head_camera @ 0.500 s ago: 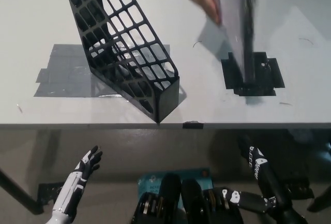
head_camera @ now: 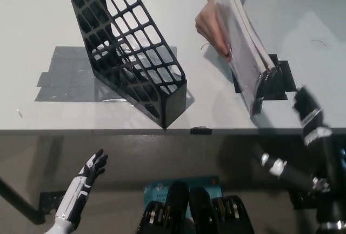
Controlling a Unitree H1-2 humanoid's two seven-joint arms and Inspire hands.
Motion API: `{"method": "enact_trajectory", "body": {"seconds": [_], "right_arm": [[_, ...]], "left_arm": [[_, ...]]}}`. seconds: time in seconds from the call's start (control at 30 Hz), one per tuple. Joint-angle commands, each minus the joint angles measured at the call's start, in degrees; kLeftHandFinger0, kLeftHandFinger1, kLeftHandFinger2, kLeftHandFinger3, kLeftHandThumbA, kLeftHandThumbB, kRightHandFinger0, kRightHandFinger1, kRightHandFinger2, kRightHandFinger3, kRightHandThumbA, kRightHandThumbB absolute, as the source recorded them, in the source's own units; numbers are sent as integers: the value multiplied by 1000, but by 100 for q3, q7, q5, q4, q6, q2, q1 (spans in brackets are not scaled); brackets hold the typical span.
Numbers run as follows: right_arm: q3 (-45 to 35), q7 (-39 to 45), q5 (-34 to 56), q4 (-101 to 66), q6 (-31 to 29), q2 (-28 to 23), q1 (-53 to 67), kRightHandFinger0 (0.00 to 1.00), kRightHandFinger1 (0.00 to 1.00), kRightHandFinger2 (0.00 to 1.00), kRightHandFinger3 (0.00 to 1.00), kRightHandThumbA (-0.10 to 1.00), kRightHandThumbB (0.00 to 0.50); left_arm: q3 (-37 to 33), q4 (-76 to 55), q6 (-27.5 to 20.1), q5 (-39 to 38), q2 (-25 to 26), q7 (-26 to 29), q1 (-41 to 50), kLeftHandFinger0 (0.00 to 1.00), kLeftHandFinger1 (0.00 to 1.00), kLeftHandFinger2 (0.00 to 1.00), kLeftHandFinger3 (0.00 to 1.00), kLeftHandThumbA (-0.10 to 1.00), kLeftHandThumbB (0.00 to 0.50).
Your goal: A person hands a notebook to the robot and the robot grabs it with its right hand and places it in the magazine stand kept in the centre of the desk infront of it.
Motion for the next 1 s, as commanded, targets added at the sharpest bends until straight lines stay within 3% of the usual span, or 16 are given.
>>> {"method": "enact_trajectory", "body": {"seconds": [0.0, 0.17, 0.37, 0.53, 0.77, 0.97], "right_arm": [[-204, -293, -67, -316, -304, 147, -359, 1000, 1000, 1000, 1000, 1000, 243], [-302, -406, -291, -243, -330, 196, -674, 1000, 1000, 1000, 1000, 1000, 217], [-335, -428, -353, -30, -76, 204, -1048, 1000, 1000, 1000, 1000, 1000, 261], [-244, -311, -363, 55, 533, 183, -1352, 1000, 1000, 1000, 1000, 1000, 334], [-186, -361, -649, 511, 651, 109, -1858, 1000, 1000, 1000, 1000, 1000, 293], [-233, -369, -693, 927, 861, 43, -2327, 1000, 1000, 1000, 1000, 1000, 332]], "left_arm": [[-4, -79, -219, -18, 86, -91, -91, 1000, 1000, 1000, 1000, 1000, 500], [22, -54, -219, -112, 85, -139, -134, 1000, 1000, 1000, 1000, 1000, 500], [12, -74, -219, 15, 105, -112, -129, 1000, 1000, 1000, 1000, 1000, 500], [24, -60, -219, -63, 94, -146, -124, 1000, 1000, 1000, 1000, 1000, 500], [29, -63, -219, -67, 94, -142, -140, 1000, 1000, 1000, 1000, 1000, 500], [30, -51, -219, -78, 95, -151, -140, 1000, 1000, 1000, 1000, 1000, 500]]}}
